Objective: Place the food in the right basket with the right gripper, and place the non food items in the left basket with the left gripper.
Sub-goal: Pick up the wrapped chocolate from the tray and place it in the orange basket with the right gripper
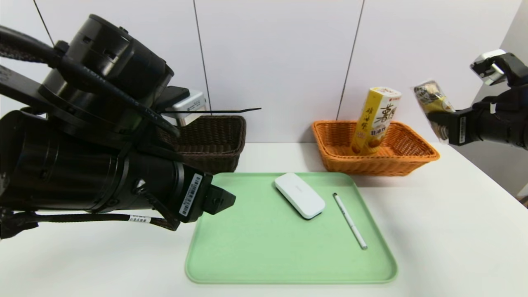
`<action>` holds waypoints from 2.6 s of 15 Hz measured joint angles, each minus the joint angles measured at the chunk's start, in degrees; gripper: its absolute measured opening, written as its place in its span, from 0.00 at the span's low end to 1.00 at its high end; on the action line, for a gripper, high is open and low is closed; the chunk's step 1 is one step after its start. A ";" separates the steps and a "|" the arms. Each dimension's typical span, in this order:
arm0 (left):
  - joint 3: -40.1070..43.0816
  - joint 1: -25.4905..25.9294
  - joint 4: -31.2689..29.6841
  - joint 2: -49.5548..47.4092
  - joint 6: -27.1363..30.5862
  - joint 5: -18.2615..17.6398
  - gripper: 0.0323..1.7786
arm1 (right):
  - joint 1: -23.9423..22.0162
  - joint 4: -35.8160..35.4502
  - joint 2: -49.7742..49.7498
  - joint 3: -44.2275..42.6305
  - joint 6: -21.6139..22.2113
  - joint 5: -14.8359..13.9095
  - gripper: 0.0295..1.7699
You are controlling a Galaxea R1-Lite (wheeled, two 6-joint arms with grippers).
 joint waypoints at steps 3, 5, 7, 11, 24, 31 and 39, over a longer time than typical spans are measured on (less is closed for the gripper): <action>0.17 0.09 0.02 -0.16 -0.24 0.05 0.95 | -1.99 -0.66 2.34 -1.35 0.91 -0.02 0.05; 0.23 0.09 0.04 -0.21 -0.30 0.06 0.95 | -3.07 -1.51 4.35 -2.97 2.84 0.00 0.05; 0.50 0.09 0.00 -0.22 -0.33 0.09 0.95 | -3.69 -3.19 6.56 -4.44 5.66 -0.15 0.05; 0.61 0.09 -0.02 -0.16 -0.27 0.02 0.95 | -4.63 -6.28 12.48 -6.21 7.44 -0.55 0.05; 0.61 0.09 -0.05 1.74 -0.33 0.09 0.95 | -4.80 -8.44 25.91 -13.23 9.07 -3.10 0.05; 0.67 0.20 -0.05 1.79 -0.33 0.09 0.95 | -4.25 -8.07 29.23 -13.73 8.16 -3.15 0.05; 0.50 0.15 -0.05 1.61 -0.29 0.11 0.95 | -4.17 -6.63 27.56 -13.70 8.16 -2.57 0.59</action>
